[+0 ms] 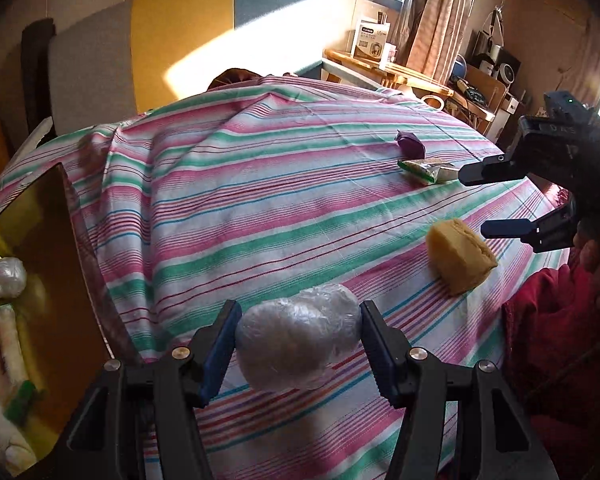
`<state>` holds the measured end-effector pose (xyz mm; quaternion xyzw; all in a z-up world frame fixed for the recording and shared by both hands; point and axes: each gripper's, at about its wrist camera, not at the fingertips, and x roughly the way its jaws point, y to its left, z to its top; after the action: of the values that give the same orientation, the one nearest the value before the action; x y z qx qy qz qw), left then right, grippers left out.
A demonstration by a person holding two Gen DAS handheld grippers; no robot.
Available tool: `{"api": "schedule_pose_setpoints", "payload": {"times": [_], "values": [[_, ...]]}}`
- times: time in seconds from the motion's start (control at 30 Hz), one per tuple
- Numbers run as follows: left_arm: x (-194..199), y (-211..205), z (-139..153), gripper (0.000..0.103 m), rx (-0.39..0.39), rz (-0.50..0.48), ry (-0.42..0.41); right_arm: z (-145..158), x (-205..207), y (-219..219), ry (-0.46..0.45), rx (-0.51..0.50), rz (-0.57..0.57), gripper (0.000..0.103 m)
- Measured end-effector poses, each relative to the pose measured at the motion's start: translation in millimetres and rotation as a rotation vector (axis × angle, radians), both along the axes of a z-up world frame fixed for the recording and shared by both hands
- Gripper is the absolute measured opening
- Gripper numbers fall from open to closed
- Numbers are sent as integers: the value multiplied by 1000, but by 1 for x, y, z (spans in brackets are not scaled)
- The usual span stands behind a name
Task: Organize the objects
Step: 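Lift the bundle with the left gripper while the right gripper grasps the yellow sponge, then carry the bundle into the gold tray and open the left gripper while the right holds the sponge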
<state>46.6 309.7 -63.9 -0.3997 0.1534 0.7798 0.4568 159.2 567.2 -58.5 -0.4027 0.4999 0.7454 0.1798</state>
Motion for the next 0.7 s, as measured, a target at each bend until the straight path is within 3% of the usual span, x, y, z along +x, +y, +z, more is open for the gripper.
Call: {"api": "schedule_pose_setpoints", "payload": {"times": [0.1, 0.3, 0.43, 0.47, 0.5, 0.53, 0.7], "values": [[-1, -16, 13, 61, 36, 16, 10, 11, -11, -10, -50, 95, 42, 77], [-7, -44, 32, 61, 99, 64, 8, 9, -35, -31, -285, 384, 143, 84], [-11, -62, 43, 61, 129, 100, 20, -15, -47, -38, -340, 375, 236, 83], [-13, -67, 46, 61, 135, 114, 23, -22, -49, -39, -357, 369, 260, 81], [-16, -74, 48, 61, 143, 132, 23, -29, -51, -42, -380, 376, 277, 65], [-21, -82, 51, 61, 152, 154, 19, -33, -50, -46, -424, 423, 279, 55], [-56, -143, 60, 61, 196, 323, -15, -37, -46, -46, -414, 443, 285, 53]]}}
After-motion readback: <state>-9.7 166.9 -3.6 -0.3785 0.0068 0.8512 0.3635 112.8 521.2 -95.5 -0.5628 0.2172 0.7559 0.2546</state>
